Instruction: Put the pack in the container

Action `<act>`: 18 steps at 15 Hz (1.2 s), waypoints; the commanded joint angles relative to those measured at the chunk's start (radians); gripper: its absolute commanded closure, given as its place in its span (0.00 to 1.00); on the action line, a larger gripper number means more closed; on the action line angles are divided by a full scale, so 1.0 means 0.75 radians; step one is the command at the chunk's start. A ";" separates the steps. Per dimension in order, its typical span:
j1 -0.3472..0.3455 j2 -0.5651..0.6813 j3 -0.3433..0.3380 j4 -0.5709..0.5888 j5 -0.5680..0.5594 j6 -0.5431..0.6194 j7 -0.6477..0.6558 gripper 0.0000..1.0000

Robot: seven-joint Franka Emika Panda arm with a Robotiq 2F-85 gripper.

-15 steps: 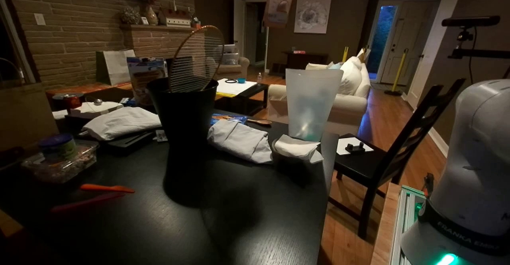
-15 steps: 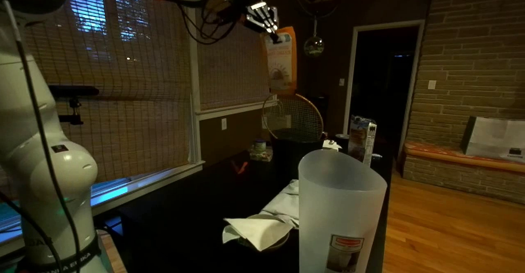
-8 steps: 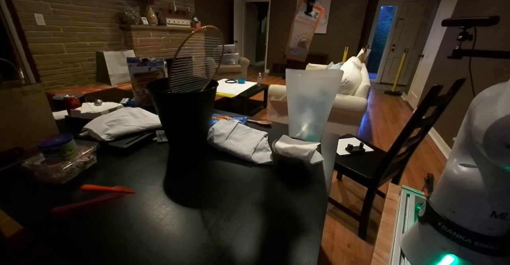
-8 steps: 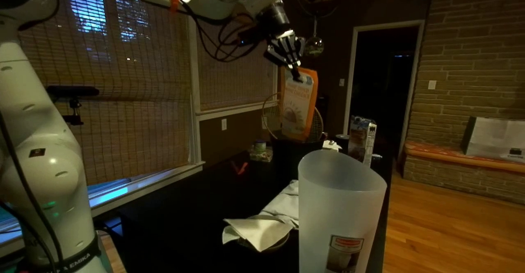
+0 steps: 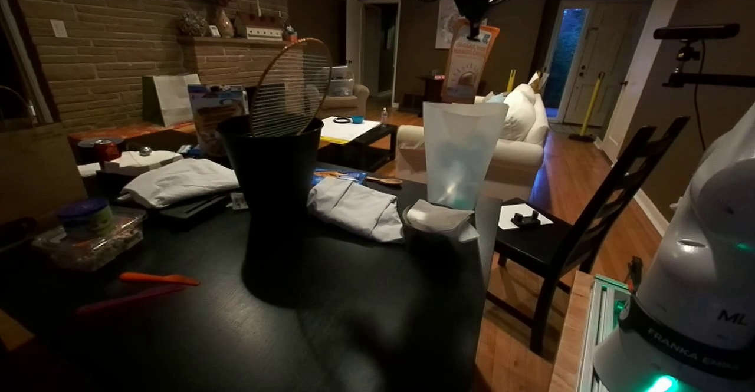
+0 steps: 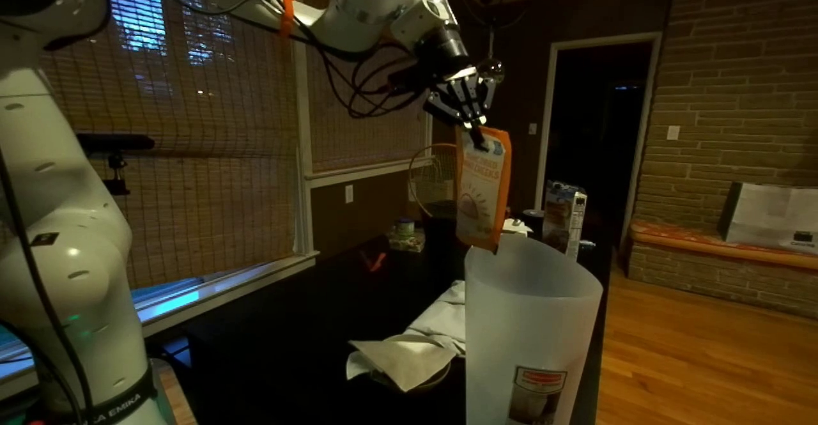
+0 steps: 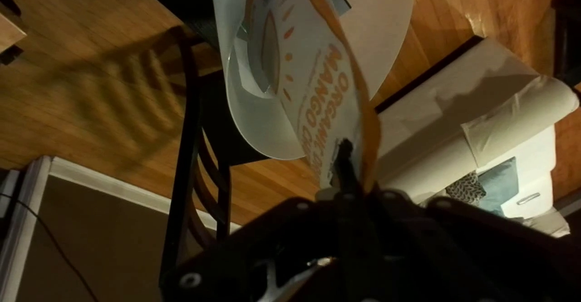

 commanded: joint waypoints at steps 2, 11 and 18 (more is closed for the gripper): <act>-0.062 0.035 0.006 0.018 -0.115 0.061 0.132 0.99; -0.080 0.163 -0.014 0.055 -0.280 0.036 0.330 0.71; -0.044 0.150 0.002 0.111 -0.269 -0.065 0.283 0.23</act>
